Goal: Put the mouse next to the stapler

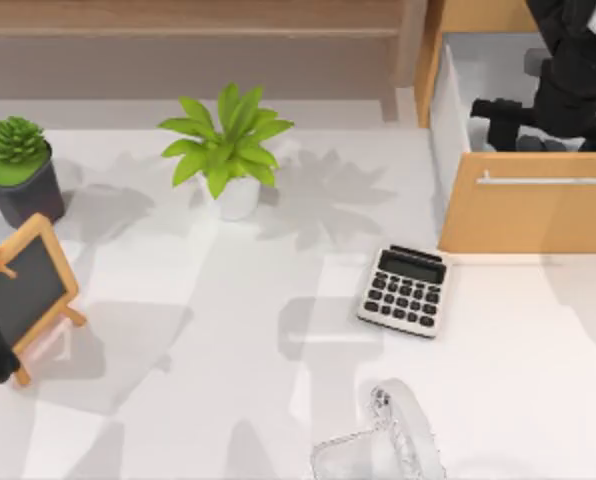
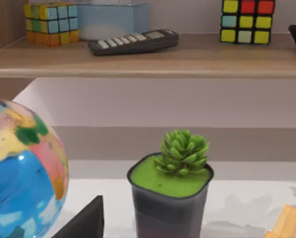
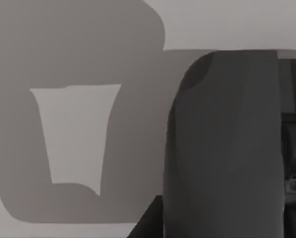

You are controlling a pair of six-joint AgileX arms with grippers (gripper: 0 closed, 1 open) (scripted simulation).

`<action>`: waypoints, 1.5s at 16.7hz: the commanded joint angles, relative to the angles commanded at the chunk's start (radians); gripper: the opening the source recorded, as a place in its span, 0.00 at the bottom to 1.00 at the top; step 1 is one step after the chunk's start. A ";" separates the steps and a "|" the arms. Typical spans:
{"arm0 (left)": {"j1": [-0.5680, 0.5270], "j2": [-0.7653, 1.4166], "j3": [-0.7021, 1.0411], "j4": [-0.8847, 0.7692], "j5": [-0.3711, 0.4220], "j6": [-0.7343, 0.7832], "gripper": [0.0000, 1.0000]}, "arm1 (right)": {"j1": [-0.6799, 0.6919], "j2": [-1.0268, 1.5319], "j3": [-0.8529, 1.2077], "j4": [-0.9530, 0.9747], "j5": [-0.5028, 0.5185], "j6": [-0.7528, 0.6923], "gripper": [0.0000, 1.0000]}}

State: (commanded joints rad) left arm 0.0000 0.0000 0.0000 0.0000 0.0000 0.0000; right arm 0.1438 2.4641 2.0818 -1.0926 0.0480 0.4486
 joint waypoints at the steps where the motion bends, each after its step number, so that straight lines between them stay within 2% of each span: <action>1: 0.000 0.000 0.000 0.000 0.000 0.000 1.00 | 0.000 0.000 0.000 0.000 0.000 0.000 0.10; 2: 0.000 0.000 0.000 0.000 0.000 0.000 1.00 | 0.000 0.000 0.000 0.000 0.000 0.000 0.02; 3: 0.000 0.000 0.000 0.000 0.000 0.000 1.00 | 0.000 0.000 0.000 0.000 0.000 0.000 0.00; 12: 0.000 0.000 0.000 0.000 0.000 0.000 1.00 | -0.001 -0.004 0.000 0.000 0.000 0.001 0.00; 15: 0.000 0.000 0.000 0.000 0.000 0.000 1.00 | -0.001 -0.054 -0.013 -0.021 -0.012 -0.054 0.00; 18: 0.000 0.000 0.000 0.000 0.000 0.000 1.00 | -0.014 -0.164 -0.049 -0.033 -0.043 -0.198 0.00; 25: 0.000 0.000 0.000 0.000 0.000 0.000 1.00 | -0.155 -0.529 -0.170 -0.016 -0.126 -0.692 0.00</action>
State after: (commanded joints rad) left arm 0.0000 0.0000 0.0000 0.0000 0.0000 0.0000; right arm -0.0114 1.9355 1.9117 -1.1082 -0.0780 -0.2436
